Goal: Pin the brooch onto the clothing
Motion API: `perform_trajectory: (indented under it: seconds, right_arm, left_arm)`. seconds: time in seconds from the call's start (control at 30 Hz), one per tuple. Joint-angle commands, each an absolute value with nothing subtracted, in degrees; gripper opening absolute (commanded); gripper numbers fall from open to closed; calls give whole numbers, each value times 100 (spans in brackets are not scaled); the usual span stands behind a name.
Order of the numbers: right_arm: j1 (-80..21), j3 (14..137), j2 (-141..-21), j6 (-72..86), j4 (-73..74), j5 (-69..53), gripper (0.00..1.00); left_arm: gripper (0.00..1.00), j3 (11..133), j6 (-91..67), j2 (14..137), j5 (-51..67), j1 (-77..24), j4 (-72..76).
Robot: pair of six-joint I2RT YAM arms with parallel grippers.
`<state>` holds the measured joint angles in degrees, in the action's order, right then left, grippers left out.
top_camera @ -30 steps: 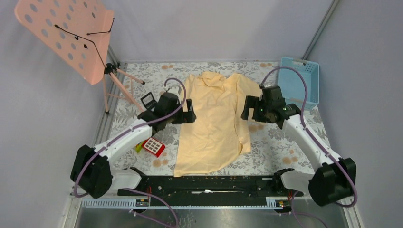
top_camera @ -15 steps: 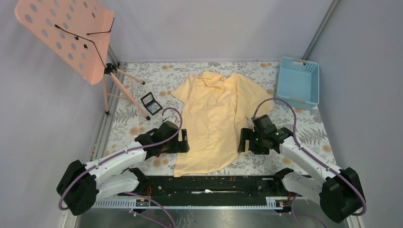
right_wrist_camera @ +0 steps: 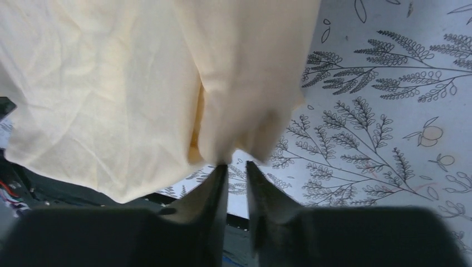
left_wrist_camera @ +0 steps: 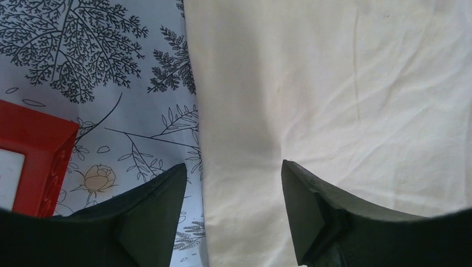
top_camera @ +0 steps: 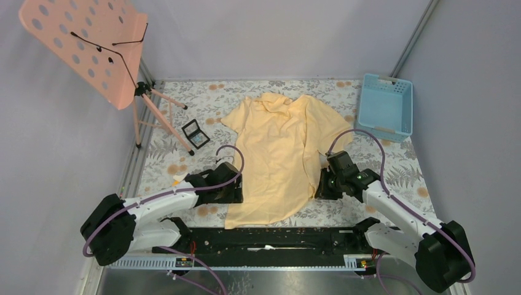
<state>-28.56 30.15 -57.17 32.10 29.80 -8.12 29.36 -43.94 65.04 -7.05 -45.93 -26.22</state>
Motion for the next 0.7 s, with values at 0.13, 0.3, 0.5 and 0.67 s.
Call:
perform_trajectory:
  seconds: [0.13, 0.3, 0.5, 0.67]
  right_arm:
    - [-2926, 3888, -5256, 3077, 3657, -801, 0]
    - [-2926, 4770, -4758, 2800, 4639, -262, 0]
    - [-2925, 5136, -4915, 2557, 4953, 52, 16]
    - [-2968, 4213, -5193, 2787, 4250, -446, 50]
  left_arm:
    - [20, 2648, -4683, 6981, -1167, -4693, -1824]
    - [0, 2985, -4721, 6961, -1445, -4689, -1616]
    - [0, 3795, -4315, 6814, -1811, -4393, -1808]
    - [0, 3906, -4145, 6783, -1657, -4061, -1813]
